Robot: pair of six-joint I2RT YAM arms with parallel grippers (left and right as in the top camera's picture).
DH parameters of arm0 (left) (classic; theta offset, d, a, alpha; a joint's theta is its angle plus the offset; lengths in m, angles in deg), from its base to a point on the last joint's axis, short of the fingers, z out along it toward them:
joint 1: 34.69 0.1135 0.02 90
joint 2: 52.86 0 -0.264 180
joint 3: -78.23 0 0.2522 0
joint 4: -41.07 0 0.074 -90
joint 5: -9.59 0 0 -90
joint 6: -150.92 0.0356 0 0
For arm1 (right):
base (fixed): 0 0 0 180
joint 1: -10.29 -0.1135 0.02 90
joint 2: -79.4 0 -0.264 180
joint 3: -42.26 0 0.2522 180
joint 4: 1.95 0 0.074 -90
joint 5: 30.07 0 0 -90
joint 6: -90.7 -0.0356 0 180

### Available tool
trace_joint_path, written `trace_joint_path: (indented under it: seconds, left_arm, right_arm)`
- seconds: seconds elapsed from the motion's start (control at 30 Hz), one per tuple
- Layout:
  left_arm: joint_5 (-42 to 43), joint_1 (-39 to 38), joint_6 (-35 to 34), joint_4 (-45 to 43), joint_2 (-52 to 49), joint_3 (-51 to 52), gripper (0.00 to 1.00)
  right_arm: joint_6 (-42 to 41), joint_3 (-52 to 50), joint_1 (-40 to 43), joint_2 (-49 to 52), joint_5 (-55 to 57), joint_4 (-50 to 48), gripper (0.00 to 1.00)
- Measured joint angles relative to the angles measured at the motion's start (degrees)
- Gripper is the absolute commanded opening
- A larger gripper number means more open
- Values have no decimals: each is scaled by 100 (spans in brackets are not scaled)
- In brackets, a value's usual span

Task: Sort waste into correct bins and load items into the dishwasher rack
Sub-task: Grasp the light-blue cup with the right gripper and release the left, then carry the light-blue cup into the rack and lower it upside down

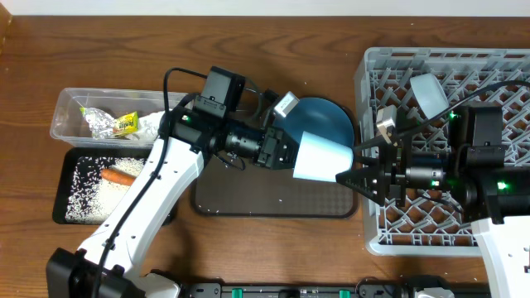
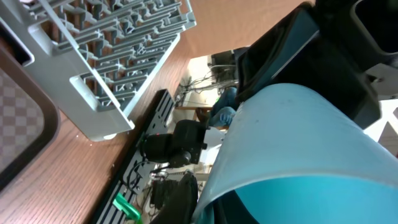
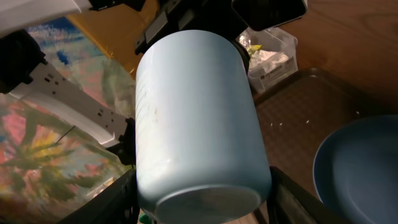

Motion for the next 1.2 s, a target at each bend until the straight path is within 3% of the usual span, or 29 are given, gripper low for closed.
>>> trace_joint_path:
  seconds: [0.43,0.53,0.63,0.77,1.2]
  left_arm:
    - [-76,-2,-2,-151,0,0,11]
    - [-90,0,-4,-157,0,0,15]
    - [-164,-2,-7,-153,0,0,27]
    - [-422,0,2,-79,0,20,36]
    - [-643,610,2,-76,0,22,37]
  right_arm:
    - [-120,0,0,-4,61,-120,23]
    - [-232,0,0,-4,59,-208,20]
    - [-350,0,0,-4,44,-356,19]
    - [-481,7,9,-2,94,-483,21]
    - [-562,7,9,-2,308,-356,21]
